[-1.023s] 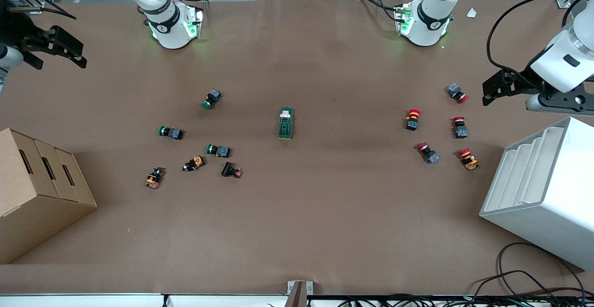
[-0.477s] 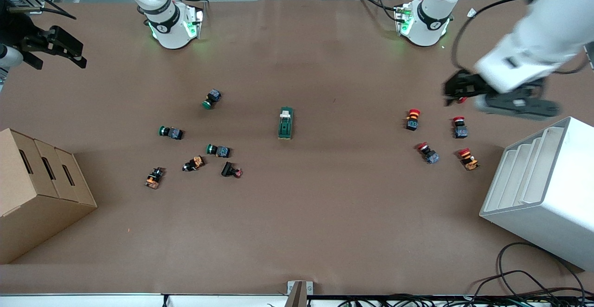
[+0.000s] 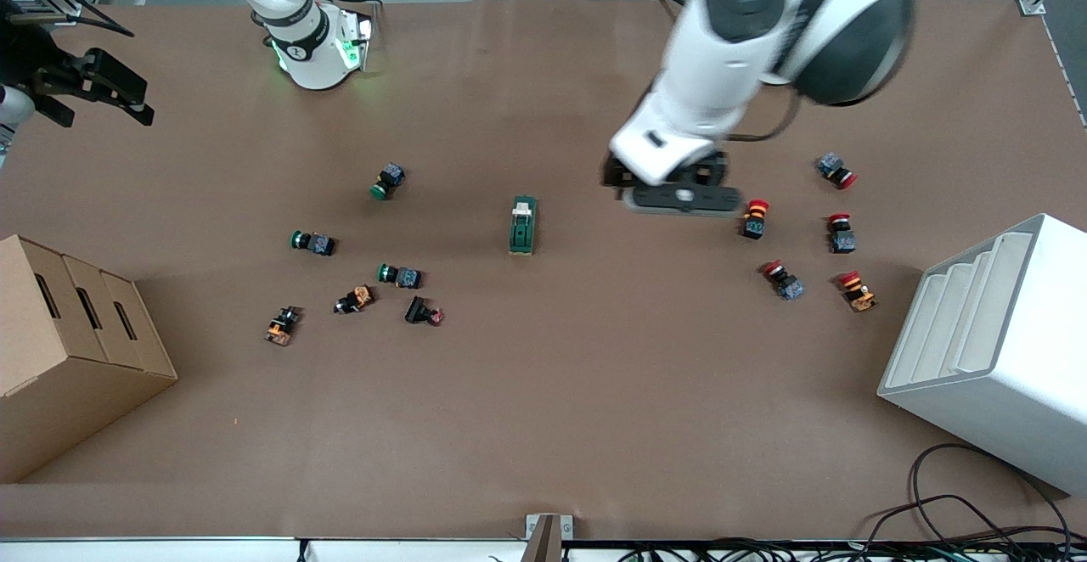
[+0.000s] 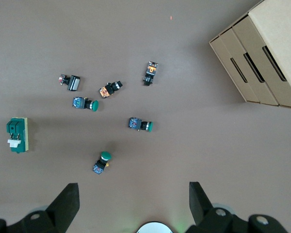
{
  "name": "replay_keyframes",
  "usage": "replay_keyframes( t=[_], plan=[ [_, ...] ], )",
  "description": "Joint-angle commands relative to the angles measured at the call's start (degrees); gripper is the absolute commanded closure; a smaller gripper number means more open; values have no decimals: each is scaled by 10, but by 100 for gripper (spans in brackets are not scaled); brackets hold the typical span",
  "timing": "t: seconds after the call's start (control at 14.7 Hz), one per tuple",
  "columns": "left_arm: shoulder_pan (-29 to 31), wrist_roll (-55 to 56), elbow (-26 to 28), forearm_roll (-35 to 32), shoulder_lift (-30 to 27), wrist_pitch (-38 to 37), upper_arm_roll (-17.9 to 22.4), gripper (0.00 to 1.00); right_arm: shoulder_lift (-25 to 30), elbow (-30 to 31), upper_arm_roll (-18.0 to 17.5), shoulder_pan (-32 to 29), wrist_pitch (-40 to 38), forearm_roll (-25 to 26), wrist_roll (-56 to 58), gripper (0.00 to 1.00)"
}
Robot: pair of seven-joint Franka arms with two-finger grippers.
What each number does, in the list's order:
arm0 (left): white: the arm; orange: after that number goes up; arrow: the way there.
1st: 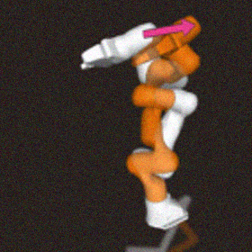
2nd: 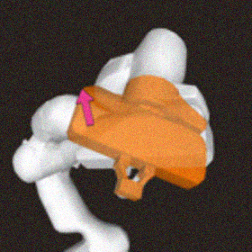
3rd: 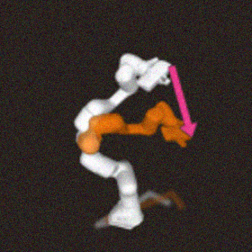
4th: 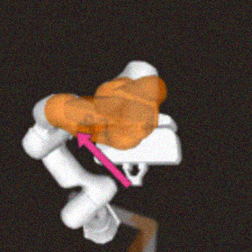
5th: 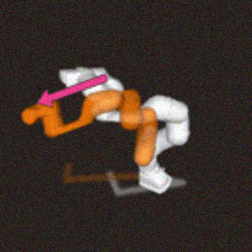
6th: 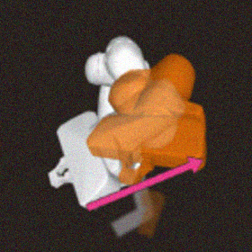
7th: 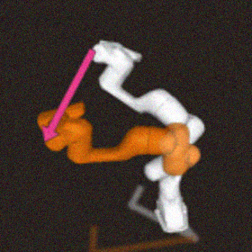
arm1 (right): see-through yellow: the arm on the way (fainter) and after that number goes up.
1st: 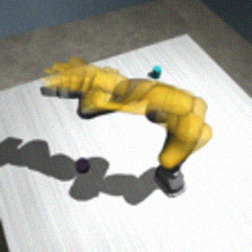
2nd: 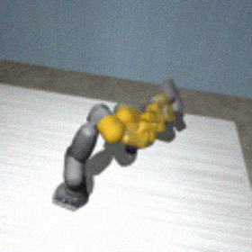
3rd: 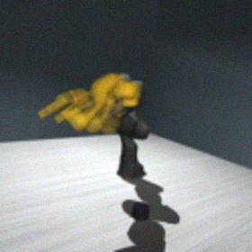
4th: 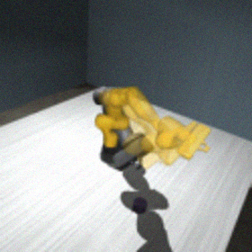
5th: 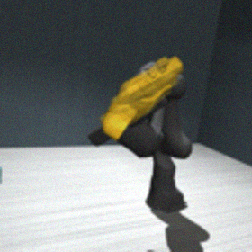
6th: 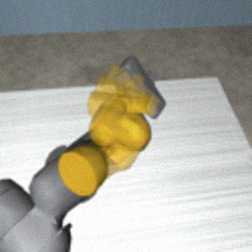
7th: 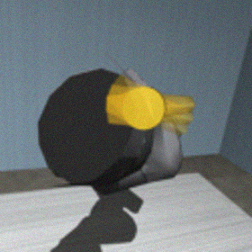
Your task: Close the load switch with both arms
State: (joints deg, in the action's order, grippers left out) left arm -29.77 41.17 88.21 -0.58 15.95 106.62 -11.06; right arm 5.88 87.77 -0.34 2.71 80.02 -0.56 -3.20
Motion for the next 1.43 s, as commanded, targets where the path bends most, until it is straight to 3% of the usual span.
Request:
replay_keyframes(
  t=[0.0, 0.27, 0.68, 0.89, 1.36],
  plan=[
    [-80, 149, 25, -76, 29, 61, 3, 0, 19, 22, -1, -8, 3, -8, -10, 0],
    [-171, 365, 67, -180, 83, 176, 3, 0, 19, 29, 0, -19, 2, -25, -14, 0],
    [-262, 612, 71, -395, 169, 193, 3, 1, 18, 17, 1, 6, -7, -18, -31, 0],
    [-298, 713, 81, -528, 207, 192, 3, 2, 13, 1, 27, 27, -7, -17, -30, 0],
    [-320, 913, 175, -801, 225, 192, 3, 2, 8, 3, 43, 25, -2, -19, -28, 0]
  ],
)
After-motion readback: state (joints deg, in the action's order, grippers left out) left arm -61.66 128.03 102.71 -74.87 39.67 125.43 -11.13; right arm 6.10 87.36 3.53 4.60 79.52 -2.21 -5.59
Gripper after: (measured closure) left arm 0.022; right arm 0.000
